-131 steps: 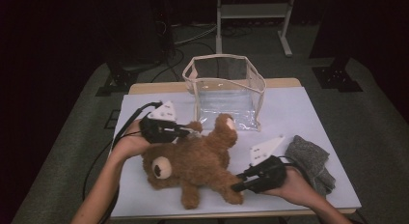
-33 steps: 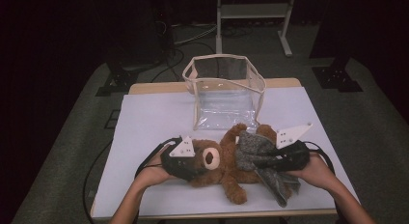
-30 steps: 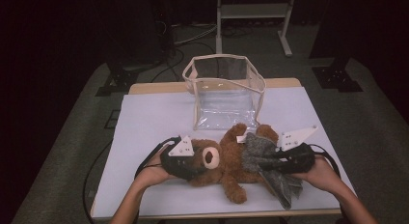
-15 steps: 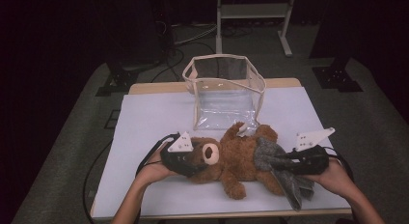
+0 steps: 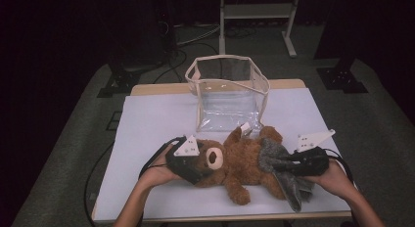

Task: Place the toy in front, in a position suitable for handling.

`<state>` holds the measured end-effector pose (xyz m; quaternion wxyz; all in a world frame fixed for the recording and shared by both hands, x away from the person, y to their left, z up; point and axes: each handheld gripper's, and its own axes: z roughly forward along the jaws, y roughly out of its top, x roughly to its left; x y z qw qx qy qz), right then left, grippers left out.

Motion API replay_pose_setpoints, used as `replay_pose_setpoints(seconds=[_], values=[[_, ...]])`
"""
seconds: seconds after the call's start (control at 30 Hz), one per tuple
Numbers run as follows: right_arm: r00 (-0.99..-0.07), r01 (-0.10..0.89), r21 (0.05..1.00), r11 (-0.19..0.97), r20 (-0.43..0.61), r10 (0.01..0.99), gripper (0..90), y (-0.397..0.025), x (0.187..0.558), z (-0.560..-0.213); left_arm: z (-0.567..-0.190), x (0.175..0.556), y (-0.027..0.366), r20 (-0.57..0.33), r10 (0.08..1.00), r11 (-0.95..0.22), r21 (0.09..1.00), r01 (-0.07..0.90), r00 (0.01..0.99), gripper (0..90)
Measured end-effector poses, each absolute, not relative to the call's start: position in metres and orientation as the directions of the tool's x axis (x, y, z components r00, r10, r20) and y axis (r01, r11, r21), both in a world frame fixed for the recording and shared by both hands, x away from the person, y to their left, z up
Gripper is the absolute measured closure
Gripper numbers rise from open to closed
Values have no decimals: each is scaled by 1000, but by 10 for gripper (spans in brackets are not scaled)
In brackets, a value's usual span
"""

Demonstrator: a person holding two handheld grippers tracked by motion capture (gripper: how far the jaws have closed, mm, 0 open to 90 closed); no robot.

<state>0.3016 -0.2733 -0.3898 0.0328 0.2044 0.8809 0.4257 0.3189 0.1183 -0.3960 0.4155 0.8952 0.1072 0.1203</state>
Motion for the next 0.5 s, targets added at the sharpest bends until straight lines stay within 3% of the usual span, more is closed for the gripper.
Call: replay_pose_setpoints(seconds=[0.27, 0.5], values=[[-939, 269, 786, 556, 86, 334, 736, -250, 301, -376, -402, 320, 109, 144, 306, -659, 745, 100, 941, 29], [-943, 262, 786, 559, 85, 322, 737, -249, 299, -381, -400, 319, 112, 154, 317, -668, 737, 105, 936, 134]])
